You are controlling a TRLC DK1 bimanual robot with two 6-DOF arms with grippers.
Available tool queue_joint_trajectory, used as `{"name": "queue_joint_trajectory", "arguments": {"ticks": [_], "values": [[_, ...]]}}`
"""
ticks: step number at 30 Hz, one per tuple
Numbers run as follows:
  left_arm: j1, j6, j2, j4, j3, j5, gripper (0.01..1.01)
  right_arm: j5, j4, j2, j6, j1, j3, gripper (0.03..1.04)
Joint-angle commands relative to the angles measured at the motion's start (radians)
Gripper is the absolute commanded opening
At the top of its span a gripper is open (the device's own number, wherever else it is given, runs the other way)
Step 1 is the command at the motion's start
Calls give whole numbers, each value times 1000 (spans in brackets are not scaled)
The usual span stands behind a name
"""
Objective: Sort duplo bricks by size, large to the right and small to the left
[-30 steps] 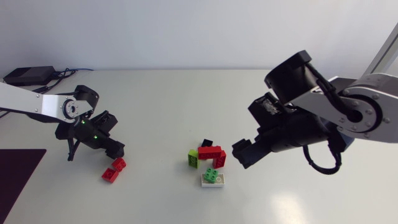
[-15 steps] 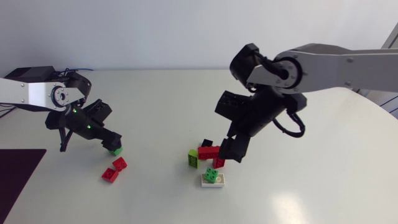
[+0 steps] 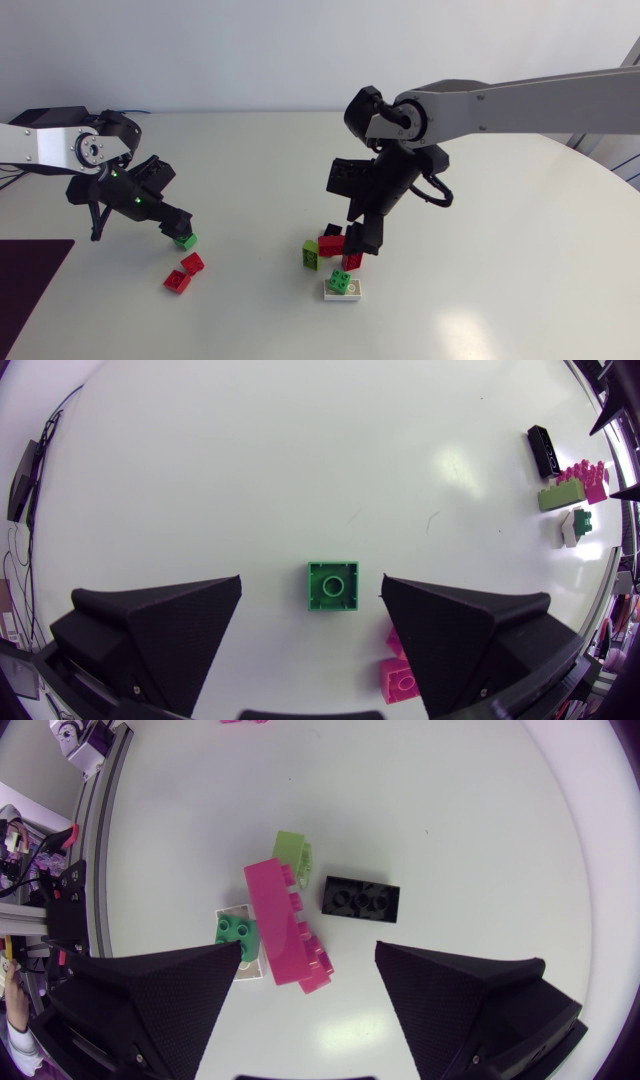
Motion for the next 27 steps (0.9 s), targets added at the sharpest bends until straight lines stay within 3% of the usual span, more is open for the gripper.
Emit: {"name": "queue_joint_trajectory", "arguments": {"ticks": [1,7,10,13,15,21,27], "values": [[0,-16,17,-9,29,-2,977,2,6,41,-30,6,25,898],[0,-16,36,-9,23,-2,977,0,6,61,-45,25,6,808],[2,-16,39,-9,19,-2,977,-1,41,61,-40,22,-11,634],[5,-16,37,-9,17,0,977,-25,51,52,-28,17,-12,343],[7,-16,37,-8,16,1,977,-40,38,44,-19,12,-11,259],[0,-21,36,-2,0,9,977,-40,40,9,13,-26,-40,225],[-3,-22,30,-2,5,15,977,-38,18,-98,16,-140,-38,225]]}}
